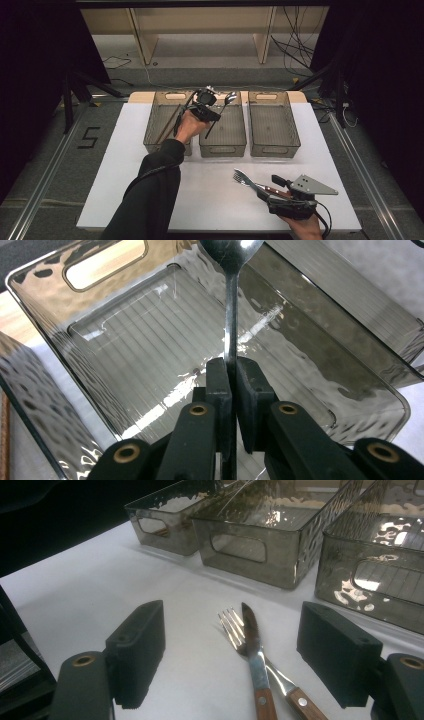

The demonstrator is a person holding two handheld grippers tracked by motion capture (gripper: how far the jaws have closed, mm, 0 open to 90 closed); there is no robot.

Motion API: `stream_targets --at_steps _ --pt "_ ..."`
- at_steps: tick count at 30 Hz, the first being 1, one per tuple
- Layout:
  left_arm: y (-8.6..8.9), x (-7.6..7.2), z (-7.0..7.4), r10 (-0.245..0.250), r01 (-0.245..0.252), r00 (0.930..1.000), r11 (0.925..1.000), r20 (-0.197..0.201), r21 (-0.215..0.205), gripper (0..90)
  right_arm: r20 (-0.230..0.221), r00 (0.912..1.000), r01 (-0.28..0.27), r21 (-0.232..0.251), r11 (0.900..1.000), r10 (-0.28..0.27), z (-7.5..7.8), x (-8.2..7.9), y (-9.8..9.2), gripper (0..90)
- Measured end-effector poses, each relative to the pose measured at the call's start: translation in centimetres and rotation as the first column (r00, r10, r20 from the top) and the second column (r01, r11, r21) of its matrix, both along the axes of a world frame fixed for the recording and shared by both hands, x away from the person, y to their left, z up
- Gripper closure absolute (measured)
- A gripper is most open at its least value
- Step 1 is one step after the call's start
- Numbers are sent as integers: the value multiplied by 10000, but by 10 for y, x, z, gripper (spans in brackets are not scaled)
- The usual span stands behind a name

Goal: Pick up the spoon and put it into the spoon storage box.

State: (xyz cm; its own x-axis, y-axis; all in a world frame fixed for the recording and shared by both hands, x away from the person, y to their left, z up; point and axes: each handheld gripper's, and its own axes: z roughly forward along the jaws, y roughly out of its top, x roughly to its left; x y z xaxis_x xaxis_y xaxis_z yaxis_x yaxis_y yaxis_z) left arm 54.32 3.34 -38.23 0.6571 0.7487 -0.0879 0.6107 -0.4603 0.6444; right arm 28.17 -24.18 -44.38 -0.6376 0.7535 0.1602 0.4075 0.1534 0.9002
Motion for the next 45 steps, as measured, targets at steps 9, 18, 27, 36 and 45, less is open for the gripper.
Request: stream_targets --at_steps 9,18,27,36,45 --pt "-2 0 -8 15 -11 9997 9999 -247 167 844 3 10000 -7 -7 10000 7 0 0 0 281" --pt "-3 1 -14 194 -182 9989 9995 -429 275 833 9 10000 -2 -6 10000 2 0 0 0 280" --pt "5 -1 -2 483 -501 9974 9982 -531 -331 557 -4 10000 2 -14 10000 -2 0 0 0 281" --pt "23 -18 12 308 -343 9985 9963 -449 -790 334 -30 10000 20 -28 10000 -20 0 0 1 281" --pt "52 -40 20 329 -333 9994 9888 -53 -1452 249 -36 10000 40 -44 10000 -40 -1 1 1 280"
